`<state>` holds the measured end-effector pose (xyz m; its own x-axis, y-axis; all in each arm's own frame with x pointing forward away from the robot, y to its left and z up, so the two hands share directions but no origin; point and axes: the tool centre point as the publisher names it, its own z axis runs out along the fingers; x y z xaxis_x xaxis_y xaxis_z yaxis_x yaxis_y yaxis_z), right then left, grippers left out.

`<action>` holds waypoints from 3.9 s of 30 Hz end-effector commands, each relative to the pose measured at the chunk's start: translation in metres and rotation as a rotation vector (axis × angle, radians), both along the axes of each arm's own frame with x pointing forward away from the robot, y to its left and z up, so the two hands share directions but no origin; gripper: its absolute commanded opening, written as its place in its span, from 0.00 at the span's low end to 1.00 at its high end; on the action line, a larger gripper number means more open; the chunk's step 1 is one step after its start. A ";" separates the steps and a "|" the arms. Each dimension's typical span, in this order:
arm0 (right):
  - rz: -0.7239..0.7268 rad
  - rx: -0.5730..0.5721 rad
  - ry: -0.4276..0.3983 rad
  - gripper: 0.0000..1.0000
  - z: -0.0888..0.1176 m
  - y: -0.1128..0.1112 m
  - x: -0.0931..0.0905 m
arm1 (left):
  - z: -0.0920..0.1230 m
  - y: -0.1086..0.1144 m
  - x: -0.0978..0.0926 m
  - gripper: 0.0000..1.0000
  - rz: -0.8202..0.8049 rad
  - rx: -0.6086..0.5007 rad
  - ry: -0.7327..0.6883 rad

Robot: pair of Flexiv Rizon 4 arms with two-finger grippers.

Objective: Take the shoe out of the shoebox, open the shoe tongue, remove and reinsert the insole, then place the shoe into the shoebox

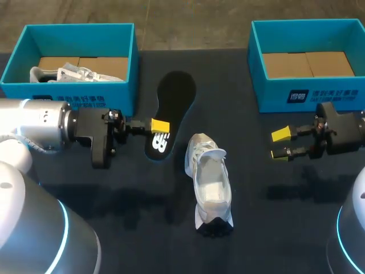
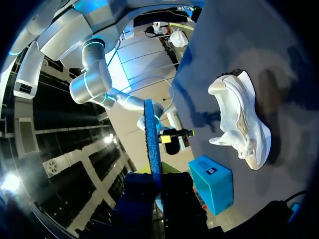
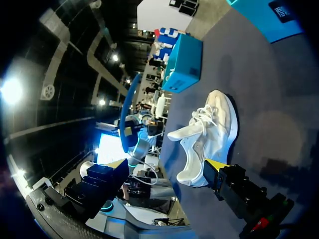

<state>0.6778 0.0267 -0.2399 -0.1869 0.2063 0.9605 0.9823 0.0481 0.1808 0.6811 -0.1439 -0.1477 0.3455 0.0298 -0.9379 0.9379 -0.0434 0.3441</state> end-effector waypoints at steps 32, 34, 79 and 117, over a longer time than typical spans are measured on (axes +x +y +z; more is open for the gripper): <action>-0.074 0.024 -0.016 1.00 0.023 0.037 0.029 | -0.023 0.005 0.013 0.00 0.036 -0.038 -0.035; -0.073 0.022 -0.026 1.00 0.025 0.041 0.034 | -0.023 0.005 0.013 0.00 0.036 -0.038 -0.035; -0.015 0.064 0.006 1.00 0.042 0.126 0.070 | -0.056 -0.054 0.011 0.00 0.041 -0.119 -0.109; -0.151 0.080 0.111 0.45 0.040 0.159 0.071 | -0.059 -0.058 0.016 0.00 0.124 -0.125 -0.134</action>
